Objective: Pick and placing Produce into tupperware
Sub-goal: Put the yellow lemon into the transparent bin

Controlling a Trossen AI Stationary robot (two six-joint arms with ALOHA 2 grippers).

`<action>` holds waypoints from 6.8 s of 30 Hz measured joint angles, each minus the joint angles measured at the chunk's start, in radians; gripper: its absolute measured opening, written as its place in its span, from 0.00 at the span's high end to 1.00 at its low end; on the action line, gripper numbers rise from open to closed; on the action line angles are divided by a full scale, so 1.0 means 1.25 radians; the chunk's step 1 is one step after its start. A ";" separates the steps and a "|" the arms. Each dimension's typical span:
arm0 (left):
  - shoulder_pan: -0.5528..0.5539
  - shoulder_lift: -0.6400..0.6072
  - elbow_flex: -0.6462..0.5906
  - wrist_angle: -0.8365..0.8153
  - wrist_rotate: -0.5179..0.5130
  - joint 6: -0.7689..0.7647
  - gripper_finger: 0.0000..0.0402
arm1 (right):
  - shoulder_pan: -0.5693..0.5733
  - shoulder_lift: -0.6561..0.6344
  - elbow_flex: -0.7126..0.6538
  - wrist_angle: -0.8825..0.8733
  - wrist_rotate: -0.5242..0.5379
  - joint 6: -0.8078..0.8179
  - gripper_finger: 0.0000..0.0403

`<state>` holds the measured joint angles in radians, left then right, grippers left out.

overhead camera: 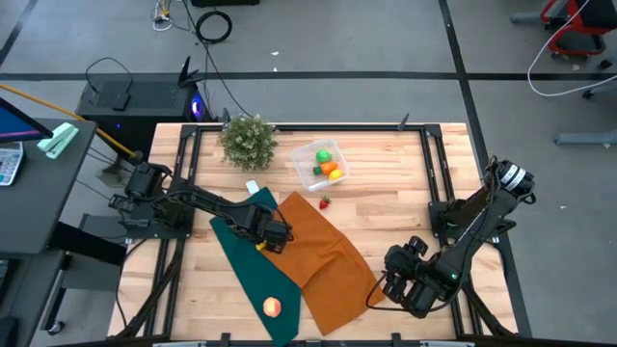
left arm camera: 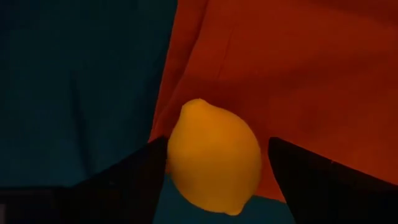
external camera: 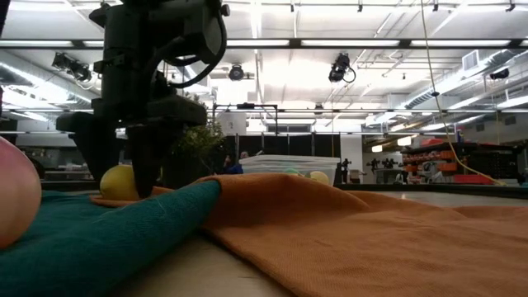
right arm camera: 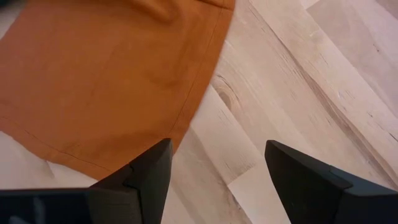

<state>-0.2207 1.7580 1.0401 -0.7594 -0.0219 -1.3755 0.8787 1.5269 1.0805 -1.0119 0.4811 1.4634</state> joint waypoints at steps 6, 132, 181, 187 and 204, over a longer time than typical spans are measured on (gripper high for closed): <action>0.000 0.000 0.000 0.000 0.000 0.001 0.36 | 0.000 0.000 0.000 0.000 0.003 0.000 0.44; 0.292 0.002 0.344 0.077 0.033 0.474 0.47 | -0.002 0.000 0.000 -0.002 0.013 0.005 0.44; 0.475 0.365 0.707 -0.175 -0.003 0.942 0.45 | -0.049 0.000 0.000 0.021 0.013 0.042 0.44; 0.465 0.388 0.707 -0.199 -0.001 0.952 0.47 | -0.049 0.000 0.000 0.028 0.013 0.042 0.44; 0.466 0.401 0.707 -0.176 -0.050 0.961 0.43 | -0.049 0.000 0.000 0.030 0.013 0.042 0.44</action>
<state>0.3617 2.2593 1.9240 -0.9795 -0.0846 -0.1747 0.8181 1.5269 1.0801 -0.9749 0.4969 1.5154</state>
